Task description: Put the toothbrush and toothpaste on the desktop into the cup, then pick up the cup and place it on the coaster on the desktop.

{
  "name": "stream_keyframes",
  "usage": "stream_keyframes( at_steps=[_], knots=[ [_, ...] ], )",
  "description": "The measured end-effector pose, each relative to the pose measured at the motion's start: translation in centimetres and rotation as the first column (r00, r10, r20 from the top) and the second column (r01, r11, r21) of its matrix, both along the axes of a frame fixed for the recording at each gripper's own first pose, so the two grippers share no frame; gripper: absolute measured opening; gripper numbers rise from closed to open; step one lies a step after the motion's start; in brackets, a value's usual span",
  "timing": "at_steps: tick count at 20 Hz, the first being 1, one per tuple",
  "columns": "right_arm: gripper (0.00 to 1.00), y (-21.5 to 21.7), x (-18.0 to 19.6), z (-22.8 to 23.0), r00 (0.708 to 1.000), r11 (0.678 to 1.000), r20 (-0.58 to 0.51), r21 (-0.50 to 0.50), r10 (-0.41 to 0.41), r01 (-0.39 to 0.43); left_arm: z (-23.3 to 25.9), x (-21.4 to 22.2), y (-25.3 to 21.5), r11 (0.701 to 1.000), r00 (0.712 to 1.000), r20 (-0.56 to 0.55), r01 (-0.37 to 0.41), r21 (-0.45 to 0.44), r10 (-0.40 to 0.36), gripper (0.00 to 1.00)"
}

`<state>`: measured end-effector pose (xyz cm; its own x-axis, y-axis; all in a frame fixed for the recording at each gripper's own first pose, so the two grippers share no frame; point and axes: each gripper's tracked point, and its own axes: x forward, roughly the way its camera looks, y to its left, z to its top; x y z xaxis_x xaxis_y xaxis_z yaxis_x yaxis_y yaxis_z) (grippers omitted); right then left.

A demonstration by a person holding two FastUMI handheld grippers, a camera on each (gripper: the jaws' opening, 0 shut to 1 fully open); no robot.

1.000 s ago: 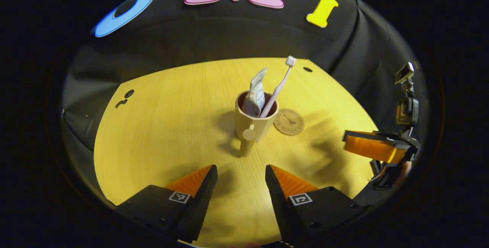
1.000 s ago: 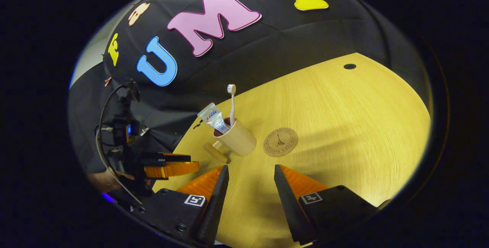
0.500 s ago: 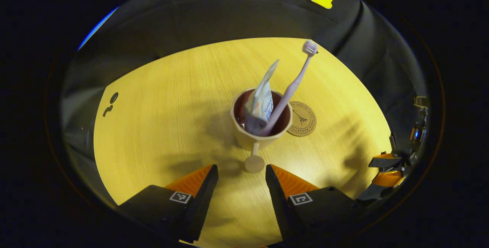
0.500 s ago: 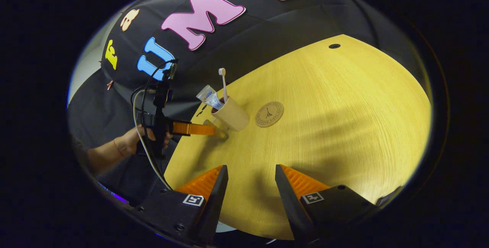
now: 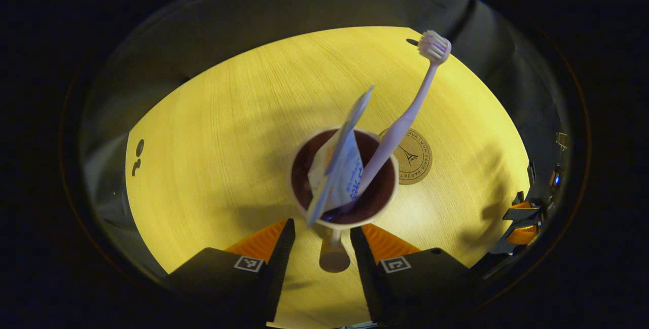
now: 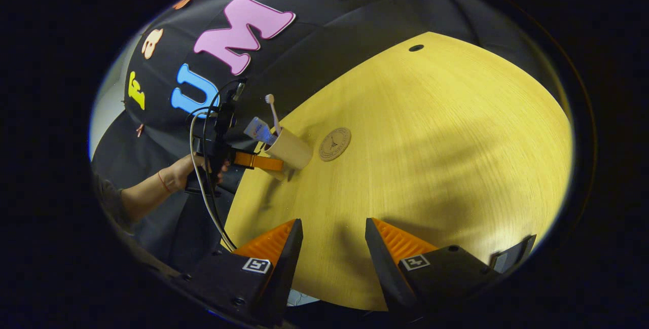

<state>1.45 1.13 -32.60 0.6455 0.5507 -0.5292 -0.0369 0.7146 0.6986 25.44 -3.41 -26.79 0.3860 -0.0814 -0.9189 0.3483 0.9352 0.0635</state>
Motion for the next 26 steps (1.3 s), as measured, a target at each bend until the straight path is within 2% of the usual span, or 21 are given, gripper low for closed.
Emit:
stream_keyframes(
  at_steps=[1, 2, 4, 7, 8, 9, 15, 16, 17, 23, 24, 25, 26],
  knots=[
    [0.77, -0.5, -0.1, -0.2, 1.0, 1.0, -0.009, 0.006, -0.014, 0.014, -0.3, -0.2, -0.2, 1.0, 1.0, -0.02, 0.004, 0.003, -0.004, 0.63],
    [0.77, -1.0, -0.1, -0.3, 1.0, 1.0, -0.013, 0.007, -0.024, 0.024, -0.6, -0.2, -0.4, 1.0, 0.999, -0.037, 0.005, 0.01, -0.004, 0.51],
    [0.77, -1.4, -0.1, -0.2, 1.0, 1.0, -0.014, 0.002, -0.028, 0.028, -1.0, -0.3, -0.2, 0.999, 0.998, -0.057, 0.002, 0.041, 0.0, 0.31],
    [0.77, -1.6, -0.2, -0.3, 1.0, 1.0, -0.012, -0.006, -0.017, 0.017, -0.9, -0.3, -0.4, 0.999, 0.999, -0.044, -0.001, 0.046, 0.003, 0.3],
    [0.77, -1.6, -0.2, -0.3, 1.0, 1.0, -0.015, -0.004, -0.014, 0.014, -0.8, -0.1, -0.5, 0.999, 1.0, -0.027, -0.003, 0.033, 0.004, 0.34],
    [0.77, -1.5, -0.4, -0.4, 1.0, 1.0, -0.019, 0.0, -0.012, 0.012, -0.9, -0.3, -0.5, 1.0, 1.0, -0.022, -0.002, 0.026, 0.003, 0.28],
    [0.77, -1.3, -0.9, -0.5, 1.0, 1.0, -0.019, 0.002, -0.006, 0.007, -0.1, -0.1, -0.7, 1.0, 0.998, 0.061, -0.013, 0.007, 0.012, 0.24],
    [0.77, -1.4, -1.1, -0.5, 1.0, 1.0, -0.022, 0.002, -0.007, 0.007, 0.2, -0.2, -0.8, 1.0, 0.998, 0.062, -0.015, 0.001, 0.015, 0.19],
    [0.77, -1.4, -1.1, -0.5, 1.0, 1.0, -0.022, 0.002, -0.011, 0.011, 0.5, -0.3, -0.9, 1.0, 0.998, 0.062, -0.013, -0.001, 0.013, 0.24],
    [0.77, -2.4, -1.2, 0.0, 0.999, 0.999, -0.016, 0.001, -0.041, 0.041, 1.8, -0.1, -4.6, 0.998, 0.997, 0.062, 0.047, -0.034, -0.045, 0.24],
    [0.77, -2.7, -1.2, 0.1, 0.999, 0.999, -0.016, 0.001, -0.05, 0.05, 1.7, 0.0, -5.3, 0.997, 0.996, 0.061, 0.065, -0.029, -0.064, 0.29],
    [0.77, -2.9, -1.2, 0.0, 0.998, 0.998, -0.019, 0.001, -0.057, 0.057, 1.7, 0.2, -6.2, 0.996, 0.994, 0.059, 0.089, -0.022, -0.087, 0.24],
    [0.77, -3.1, -1.3, 0.0, 0.998, 0.998, -0.021, 0.0, -0.065, 0.065, 1.5, 0.3, -6.7, 0.994, 0.993, 0.057, 0.104, -0.02, -0.102, 0.24]
  ],
)
